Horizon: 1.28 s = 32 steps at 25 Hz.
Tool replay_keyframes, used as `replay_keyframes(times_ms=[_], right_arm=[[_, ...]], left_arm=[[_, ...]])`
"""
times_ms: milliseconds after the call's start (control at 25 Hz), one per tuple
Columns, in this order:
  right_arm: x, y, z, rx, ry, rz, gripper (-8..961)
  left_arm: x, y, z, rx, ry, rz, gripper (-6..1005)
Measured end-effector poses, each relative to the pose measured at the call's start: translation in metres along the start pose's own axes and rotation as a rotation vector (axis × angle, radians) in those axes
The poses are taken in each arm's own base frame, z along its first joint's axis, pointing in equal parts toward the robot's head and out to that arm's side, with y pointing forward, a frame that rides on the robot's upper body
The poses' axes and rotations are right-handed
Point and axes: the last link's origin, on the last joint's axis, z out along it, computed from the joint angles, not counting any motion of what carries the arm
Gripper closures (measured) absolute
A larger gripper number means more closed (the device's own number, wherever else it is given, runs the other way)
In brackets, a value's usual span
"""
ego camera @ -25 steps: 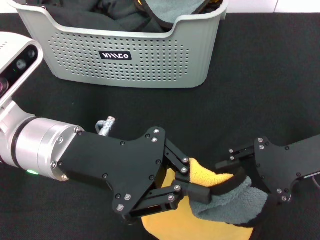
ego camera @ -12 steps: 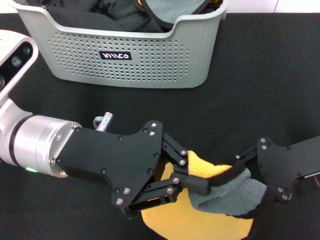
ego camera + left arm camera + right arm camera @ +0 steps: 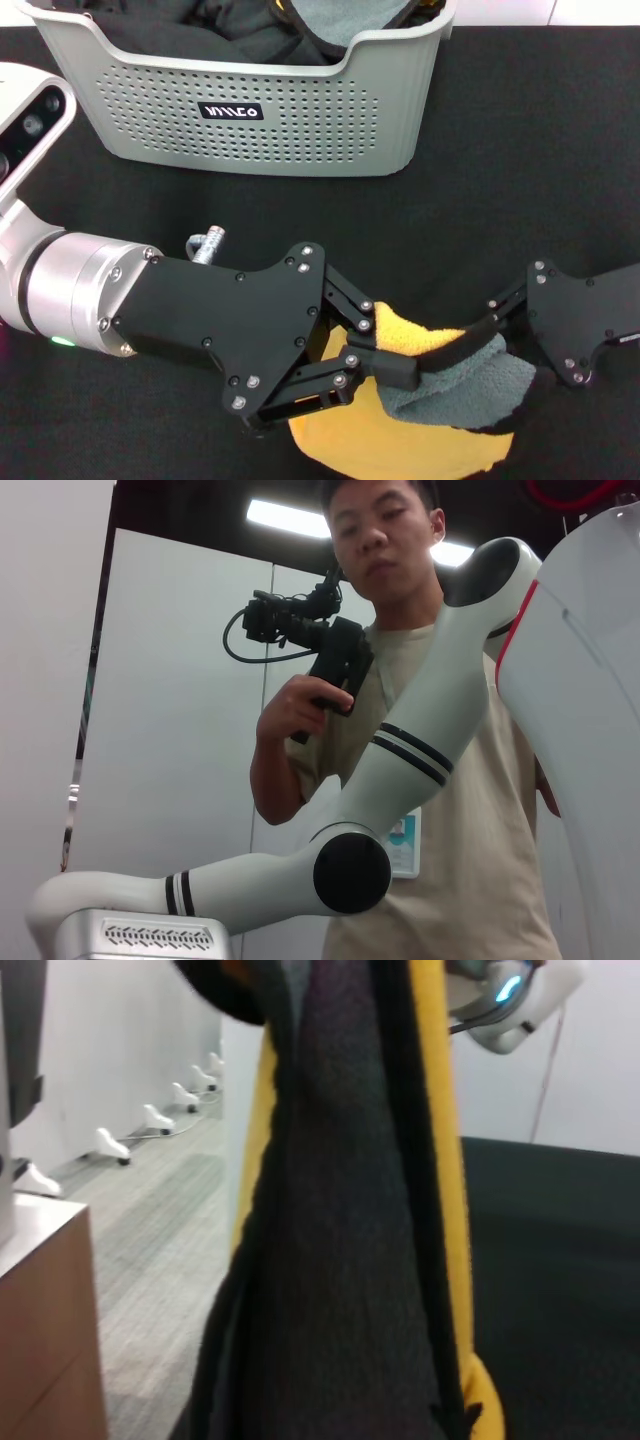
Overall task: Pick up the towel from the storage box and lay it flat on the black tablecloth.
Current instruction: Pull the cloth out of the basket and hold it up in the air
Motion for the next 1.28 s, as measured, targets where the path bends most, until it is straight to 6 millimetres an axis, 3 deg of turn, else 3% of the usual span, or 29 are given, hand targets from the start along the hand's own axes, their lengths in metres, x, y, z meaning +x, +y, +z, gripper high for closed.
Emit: replay_keyframes(times_ms=[120, 240, 1120, 1280], right_arm=[[0.0007, -0.0013, -0.0038, 0.021, -0.004, 0.006, 693], [0.0016, -0.0005, -0.0056, 0.022, -0.002, 0.009, 832], [0.0011, -0.0009, -0.01, 0.018, 0.005, 0.09, 821], [0.0003, 0.0016, -0.0103, 0.007, -0.002, 0.091, 770]], left_arm=[[0.0001, -0.0002, -0.0006, 0.006, 0.003, 0.0, 924], [0.0001, -0.0002, -0.0014, 0.01, 0.003, 0.001, 923], [-0.0007, 0.0008, -0.0033, 0.026, 0.01, 0.001, 918], [-0.0014, 0.0017, -0.0038, 0.029, 0.011, -0.001, 917]])
